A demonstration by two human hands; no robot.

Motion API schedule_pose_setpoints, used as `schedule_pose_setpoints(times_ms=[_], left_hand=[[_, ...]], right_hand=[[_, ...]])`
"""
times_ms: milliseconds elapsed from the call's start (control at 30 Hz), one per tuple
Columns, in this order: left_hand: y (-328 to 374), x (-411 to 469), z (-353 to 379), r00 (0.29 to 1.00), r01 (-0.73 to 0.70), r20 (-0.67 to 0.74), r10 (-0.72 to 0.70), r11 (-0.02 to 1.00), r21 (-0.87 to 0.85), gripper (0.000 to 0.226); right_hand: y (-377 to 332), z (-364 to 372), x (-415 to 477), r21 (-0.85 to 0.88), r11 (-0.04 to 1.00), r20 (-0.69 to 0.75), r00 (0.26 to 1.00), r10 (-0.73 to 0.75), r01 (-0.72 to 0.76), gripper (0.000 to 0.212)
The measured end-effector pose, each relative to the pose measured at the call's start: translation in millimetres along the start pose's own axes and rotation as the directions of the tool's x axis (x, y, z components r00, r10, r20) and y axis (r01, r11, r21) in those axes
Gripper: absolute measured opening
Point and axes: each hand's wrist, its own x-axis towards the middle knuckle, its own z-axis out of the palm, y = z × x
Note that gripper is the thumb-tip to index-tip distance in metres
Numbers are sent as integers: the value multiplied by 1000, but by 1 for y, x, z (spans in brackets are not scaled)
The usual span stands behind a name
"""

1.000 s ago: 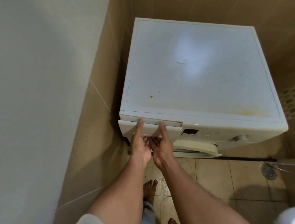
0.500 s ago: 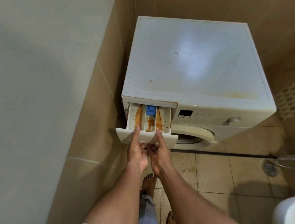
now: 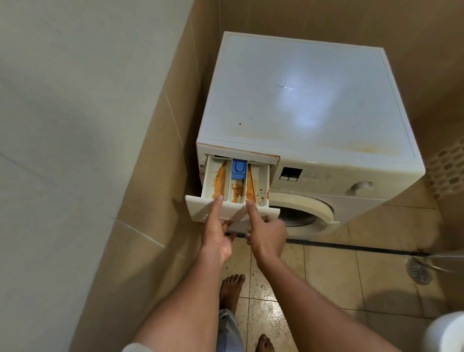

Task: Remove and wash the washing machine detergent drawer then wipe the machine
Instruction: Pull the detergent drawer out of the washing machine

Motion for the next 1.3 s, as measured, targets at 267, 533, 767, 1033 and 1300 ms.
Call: schedule_pose_setpoints(times_ms=[267,533,767,1033,1300], left_hand=[[-7,4,11,999,-30,-34,31,999,26,76],[-8,14,11,998,-27,-52,30,998,58,64],[-7,15,11,999,-23,-48,26,998,64,60],[1,11,18,999,2,-41,1,996,85,36],[10,5,16,998,-15,-55,24,988,155,44]], right_hand=[[-69,7,32,-513,658,233,827,-513,552,18],[-69,31,77,-768,326,506,834,-220,552,73],[-69,44,86,-782,261,526,824,-212,567,66],[-67,41,82,-787,256,520,827,-213,561,71],[-76,37,80,-774,274,539,821,-186,570,70]])
